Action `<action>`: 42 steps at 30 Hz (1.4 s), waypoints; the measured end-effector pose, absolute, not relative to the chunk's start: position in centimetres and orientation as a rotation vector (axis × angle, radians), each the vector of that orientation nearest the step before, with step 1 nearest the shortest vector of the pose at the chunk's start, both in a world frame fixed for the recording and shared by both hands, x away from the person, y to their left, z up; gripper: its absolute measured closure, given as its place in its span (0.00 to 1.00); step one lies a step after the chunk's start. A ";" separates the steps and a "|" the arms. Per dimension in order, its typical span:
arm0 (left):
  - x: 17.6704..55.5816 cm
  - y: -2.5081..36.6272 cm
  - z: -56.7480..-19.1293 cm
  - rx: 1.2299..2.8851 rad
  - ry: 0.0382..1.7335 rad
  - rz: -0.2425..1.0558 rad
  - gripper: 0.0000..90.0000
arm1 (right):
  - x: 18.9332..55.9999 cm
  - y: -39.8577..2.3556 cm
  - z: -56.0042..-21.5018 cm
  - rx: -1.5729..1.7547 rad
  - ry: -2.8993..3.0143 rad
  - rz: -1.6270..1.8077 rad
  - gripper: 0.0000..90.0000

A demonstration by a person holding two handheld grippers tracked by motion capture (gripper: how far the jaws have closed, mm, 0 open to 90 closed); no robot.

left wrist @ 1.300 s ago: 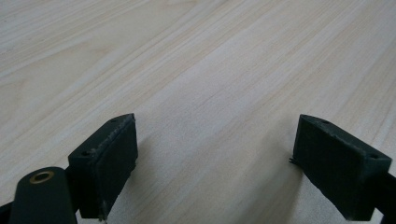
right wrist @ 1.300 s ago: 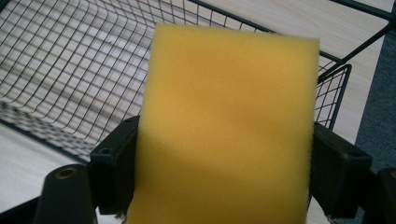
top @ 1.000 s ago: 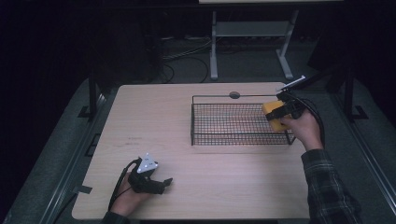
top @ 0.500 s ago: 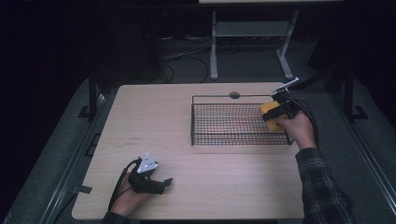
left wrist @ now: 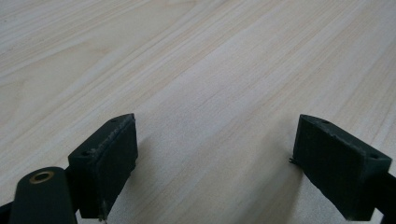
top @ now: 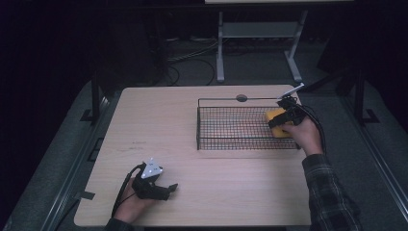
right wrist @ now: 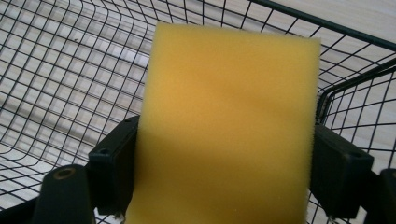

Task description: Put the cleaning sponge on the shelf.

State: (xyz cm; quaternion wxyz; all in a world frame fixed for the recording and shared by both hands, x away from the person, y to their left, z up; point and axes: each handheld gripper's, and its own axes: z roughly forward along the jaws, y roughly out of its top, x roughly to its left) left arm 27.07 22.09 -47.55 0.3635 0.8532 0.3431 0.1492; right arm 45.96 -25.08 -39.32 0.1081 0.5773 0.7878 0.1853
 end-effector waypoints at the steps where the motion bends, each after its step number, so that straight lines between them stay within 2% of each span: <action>1: 27.1 22.1 -47.5 2.196 0.883 0.384 0.15 | 46.0 -25.1 -39.3 1.700 2.319 0.543 0.23; 23: 27.1 22.1 -47.5 2.196 0.883 0.384 0.15 | 45.6 -25.3 -39.6 1.699 2.348 0.547 0.16; 42: 27.1 22.1 -47.5 2.198 0.883 0.383 0.15 | 41.8 -25.9 -37.0 1.598 2.328 0.688 0.16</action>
